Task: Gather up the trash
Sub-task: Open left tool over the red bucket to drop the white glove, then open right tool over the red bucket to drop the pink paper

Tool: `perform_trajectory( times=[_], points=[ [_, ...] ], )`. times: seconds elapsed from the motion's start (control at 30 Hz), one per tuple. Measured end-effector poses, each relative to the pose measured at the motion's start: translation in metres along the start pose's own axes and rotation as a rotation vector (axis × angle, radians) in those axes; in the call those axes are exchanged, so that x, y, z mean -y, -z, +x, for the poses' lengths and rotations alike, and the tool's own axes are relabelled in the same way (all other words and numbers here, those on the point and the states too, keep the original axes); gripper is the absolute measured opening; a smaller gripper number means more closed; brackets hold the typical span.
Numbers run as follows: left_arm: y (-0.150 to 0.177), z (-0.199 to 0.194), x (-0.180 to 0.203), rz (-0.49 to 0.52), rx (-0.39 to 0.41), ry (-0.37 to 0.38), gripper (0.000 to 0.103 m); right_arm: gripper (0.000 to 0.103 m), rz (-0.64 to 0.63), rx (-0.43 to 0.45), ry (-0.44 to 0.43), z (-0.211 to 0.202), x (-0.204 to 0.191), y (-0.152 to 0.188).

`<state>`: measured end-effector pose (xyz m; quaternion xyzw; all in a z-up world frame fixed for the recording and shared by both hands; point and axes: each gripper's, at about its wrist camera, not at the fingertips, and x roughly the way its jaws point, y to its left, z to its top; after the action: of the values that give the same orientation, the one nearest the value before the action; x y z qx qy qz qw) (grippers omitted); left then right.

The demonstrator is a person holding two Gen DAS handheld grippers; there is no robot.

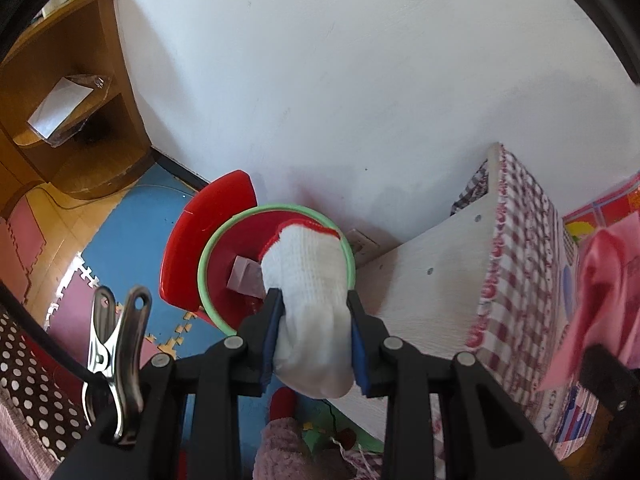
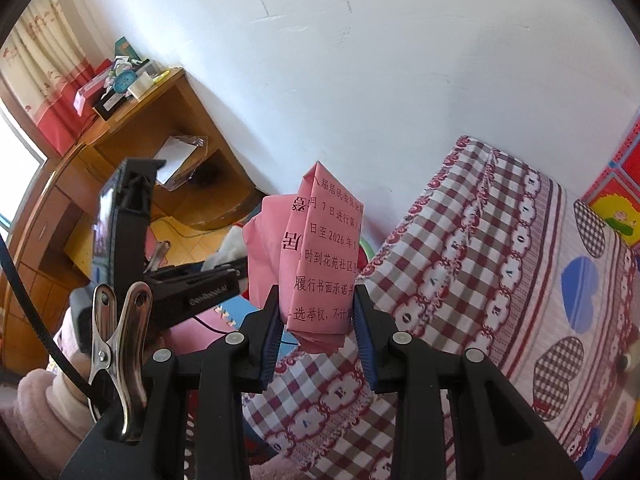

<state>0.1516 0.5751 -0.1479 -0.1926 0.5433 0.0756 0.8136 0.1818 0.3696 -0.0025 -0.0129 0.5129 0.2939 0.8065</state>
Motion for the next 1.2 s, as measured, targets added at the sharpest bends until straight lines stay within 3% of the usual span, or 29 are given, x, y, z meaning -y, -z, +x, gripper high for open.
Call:
perform_trajectory(
  times=[0.27,0.7,0.93,1.2],
  points=[
    [-0.004,0.042,-0.013,0.005,-0.04,0.032,0.032,0.034,-0.001,-0.026,0.018,0.019,-0.002,-0.008],
    [-0.017,0.084,-0.02,0.027,-0.087,0.018,0.032,0.034,0.008,-0.062,0.042,0.042,-0.001,-0.02],
    [-0.022,0.092,-0.018,0.047,-0.109,0.015,0.047,0.034,0.015,-0.073,0.044,0.053,0.002,-0.03],
    [-0.029,0.09,-0.023,0.029,-0.107,0.005,0.047,0.034,0.014,-0.084,0.034,0.067,0.002,-0.044]
  ],
)
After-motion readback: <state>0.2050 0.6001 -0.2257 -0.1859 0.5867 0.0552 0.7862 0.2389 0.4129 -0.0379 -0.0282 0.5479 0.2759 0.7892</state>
